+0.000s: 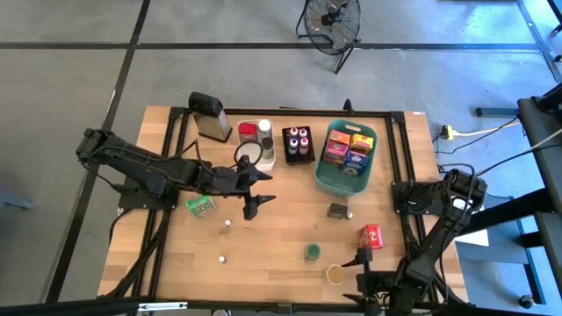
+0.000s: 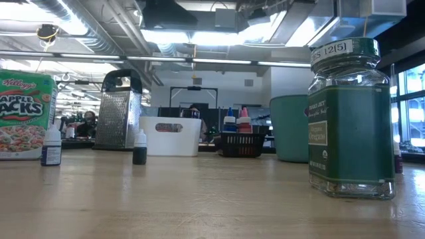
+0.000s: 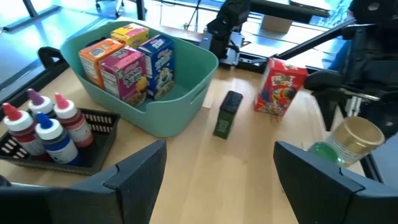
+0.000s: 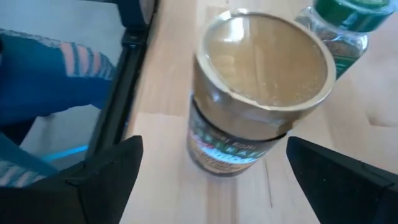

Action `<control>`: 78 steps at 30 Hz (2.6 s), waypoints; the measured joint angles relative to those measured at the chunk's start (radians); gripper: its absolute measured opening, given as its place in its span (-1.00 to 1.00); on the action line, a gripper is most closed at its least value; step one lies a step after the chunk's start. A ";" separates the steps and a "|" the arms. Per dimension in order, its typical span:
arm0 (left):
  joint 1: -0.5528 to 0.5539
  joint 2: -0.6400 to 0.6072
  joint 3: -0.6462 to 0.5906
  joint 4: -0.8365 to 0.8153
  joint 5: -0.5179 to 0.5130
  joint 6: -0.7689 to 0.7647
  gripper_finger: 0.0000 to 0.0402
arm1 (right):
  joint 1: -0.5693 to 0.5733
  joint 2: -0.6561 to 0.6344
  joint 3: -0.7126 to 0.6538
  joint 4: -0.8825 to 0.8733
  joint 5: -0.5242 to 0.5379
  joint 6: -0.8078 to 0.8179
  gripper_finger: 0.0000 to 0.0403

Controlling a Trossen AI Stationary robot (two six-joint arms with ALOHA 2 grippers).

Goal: Pick & Place Kitchen Items
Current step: Put the light brown spice bottle into the white bin

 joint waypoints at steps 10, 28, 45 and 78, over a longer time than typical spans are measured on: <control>-0.070 0.000 0.000 0.002 -0.046 0.000 0.45 | -0.074 0.046 0.000 0.063 -0.026 -0.031 0.99; -0.108 0.000 0.000 0.002 -0.135 0.001 0.45 | -0.119 0.046 0.000 0.064 -0.057 -0.095 0.99; -0.108 0.000 0.000 0.002 -0.132 0.000 0.45 | -0.113 0.091 -0.038 0.163 -0.029 -0.084 0.99; -0.115 0.000 -0.001 0.002 -0.135 0.000 0.45 | -0.131 0.091 -0.169 0.425 -0.082 -0.173 0.38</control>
